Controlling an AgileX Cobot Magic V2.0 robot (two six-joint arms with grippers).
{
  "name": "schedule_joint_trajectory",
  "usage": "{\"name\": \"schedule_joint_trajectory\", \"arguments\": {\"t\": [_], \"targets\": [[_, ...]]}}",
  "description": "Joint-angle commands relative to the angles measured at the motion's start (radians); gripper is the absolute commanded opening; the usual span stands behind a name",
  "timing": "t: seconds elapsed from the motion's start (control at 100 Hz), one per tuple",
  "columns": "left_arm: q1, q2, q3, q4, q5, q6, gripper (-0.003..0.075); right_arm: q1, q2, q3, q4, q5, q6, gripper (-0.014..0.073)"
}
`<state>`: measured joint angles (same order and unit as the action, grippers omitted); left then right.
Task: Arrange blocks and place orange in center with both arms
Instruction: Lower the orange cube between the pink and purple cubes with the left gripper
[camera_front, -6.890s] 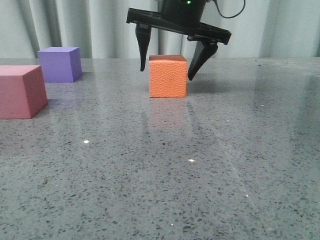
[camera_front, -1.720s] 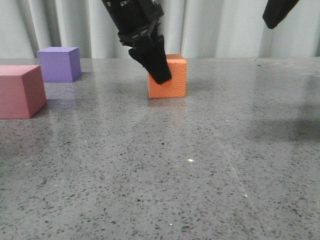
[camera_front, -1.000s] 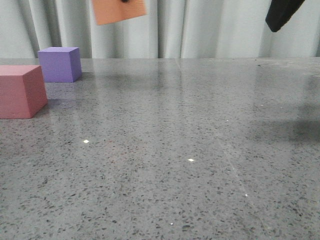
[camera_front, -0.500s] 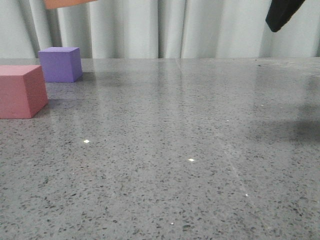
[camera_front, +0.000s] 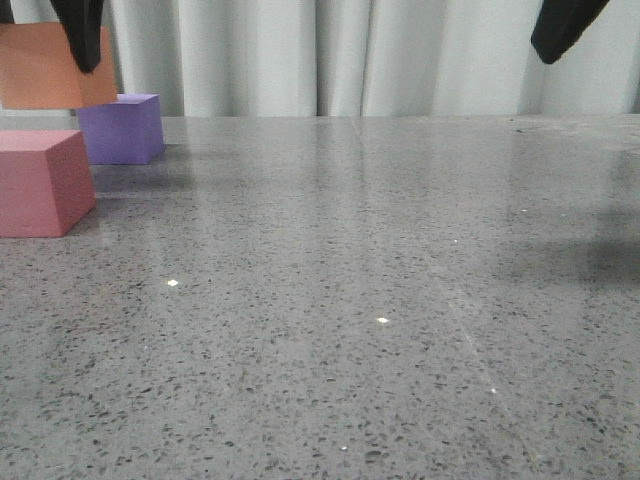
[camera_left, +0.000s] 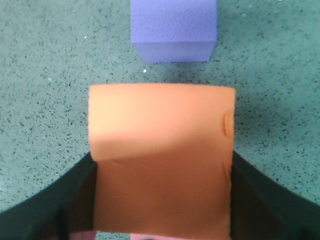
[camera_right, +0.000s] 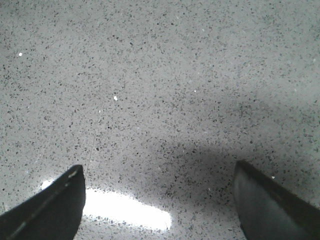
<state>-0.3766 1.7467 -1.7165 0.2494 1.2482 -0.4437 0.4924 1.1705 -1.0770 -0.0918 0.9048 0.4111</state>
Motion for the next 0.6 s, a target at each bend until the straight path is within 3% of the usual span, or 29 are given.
{"name": "schedule_joint_trajectory", "arguments": {"t": [0.0,0.59], "targets": [[-0.001,-0.053,-0.015,0.028,-0.063,-0.036,0.019,-0.003,-0.026,-0.024,-0.018,-0.052,-0.009,0.0591],[-0.001,0.002,0.039,0.052,-0.119,-0.056,0.019,-0.003,-0.026,-0.024,-0.018,-0.063,-0.009,0.0591]]}}
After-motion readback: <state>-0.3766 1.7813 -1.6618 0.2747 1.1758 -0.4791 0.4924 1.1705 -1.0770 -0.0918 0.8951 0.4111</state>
